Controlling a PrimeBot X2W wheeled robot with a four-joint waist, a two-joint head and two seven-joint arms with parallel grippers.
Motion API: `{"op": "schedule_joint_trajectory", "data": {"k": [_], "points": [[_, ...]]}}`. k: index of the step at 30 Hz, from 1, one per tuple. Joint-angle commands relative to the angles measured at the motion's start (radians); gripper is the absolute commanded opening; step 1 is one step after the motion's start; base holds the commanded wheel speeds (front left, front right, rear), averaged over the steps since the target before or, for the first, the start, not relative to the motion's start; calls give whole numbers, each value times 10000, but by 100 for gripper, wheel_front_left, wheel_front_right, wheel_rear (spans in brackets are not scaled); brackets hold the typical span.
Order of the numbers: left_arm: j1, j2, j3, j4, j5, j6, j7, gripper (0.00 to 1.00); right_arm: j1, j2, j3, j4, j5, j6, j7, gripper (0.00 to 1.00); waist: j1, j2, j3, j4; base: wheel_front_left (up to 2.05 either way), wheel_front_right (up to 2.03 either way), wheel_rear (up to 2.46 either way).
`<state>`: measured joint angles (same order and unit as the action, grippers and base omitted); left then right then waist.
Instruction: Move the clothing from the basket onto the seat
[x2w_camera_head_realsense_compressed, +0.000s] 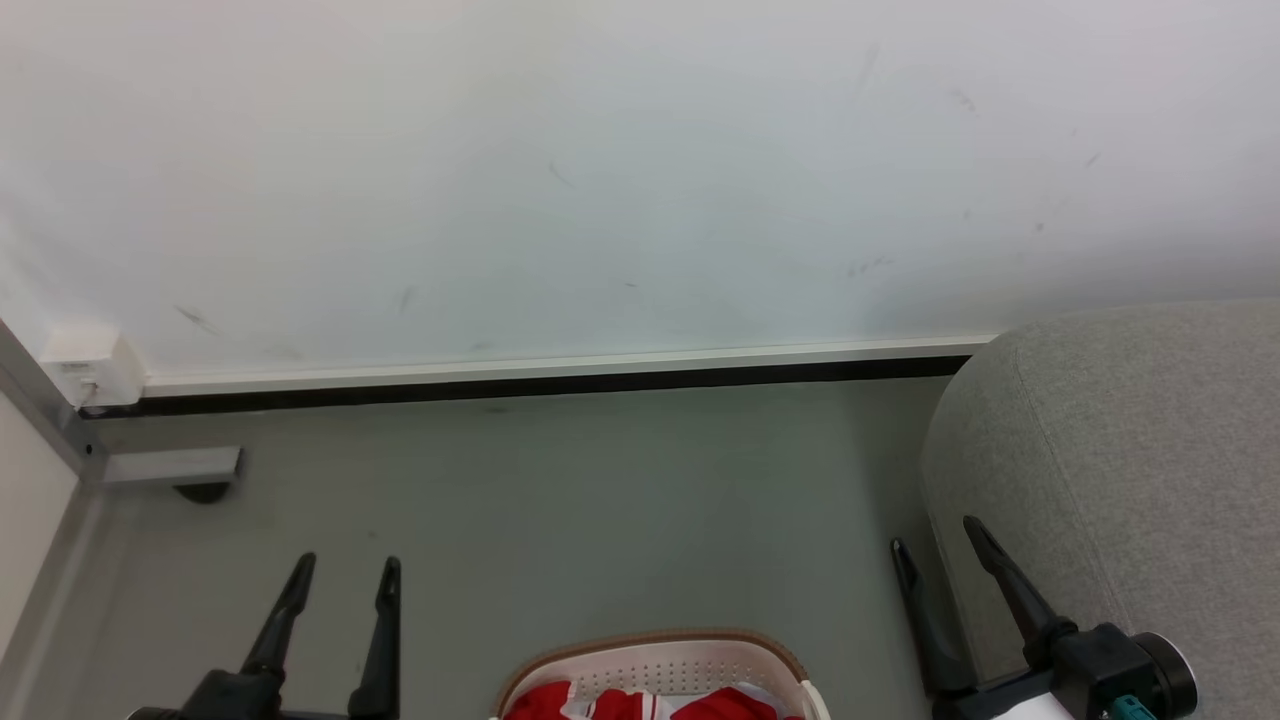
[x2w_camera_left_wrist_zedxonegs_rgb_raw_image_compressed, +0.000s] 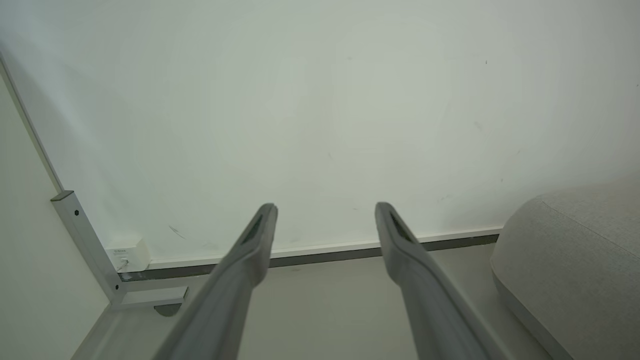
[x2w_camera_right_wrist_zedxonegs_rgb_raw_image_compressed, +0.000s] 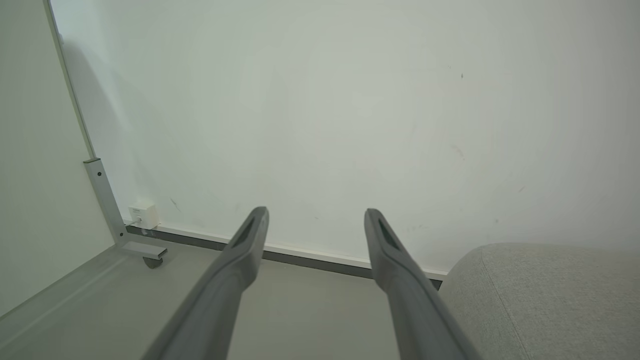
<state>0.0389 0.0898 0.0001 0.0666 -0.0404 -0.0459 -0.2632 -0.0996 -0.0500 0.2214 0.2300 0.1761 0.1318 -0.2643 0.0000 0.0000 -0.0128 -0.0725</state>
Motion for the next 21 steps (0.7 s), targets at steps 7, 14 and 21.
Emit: {"op": "schedule_joint_trajectory", "data": {"k": [7, 14, 21], "points": [[56, -18, 147, -38, -31, -27, -24, 100, -60, -9, 4, -25, 77, -21, -3, 100, 0, 0, 7, -36, 0, 0, 0], [71, -76, 214, -42, -42, -66, -24, 100, -88, -9, -11, -8, 206, -21, -3, 100, 0, 0, -11, -91, 0, 0, 0], [66, -161, 282, -91, -130, -106, -24, 100, -132, -9, 50, -42, 285, -21, -3, 100, 0, 0, 61, -215, 0, 0, 0]]}}
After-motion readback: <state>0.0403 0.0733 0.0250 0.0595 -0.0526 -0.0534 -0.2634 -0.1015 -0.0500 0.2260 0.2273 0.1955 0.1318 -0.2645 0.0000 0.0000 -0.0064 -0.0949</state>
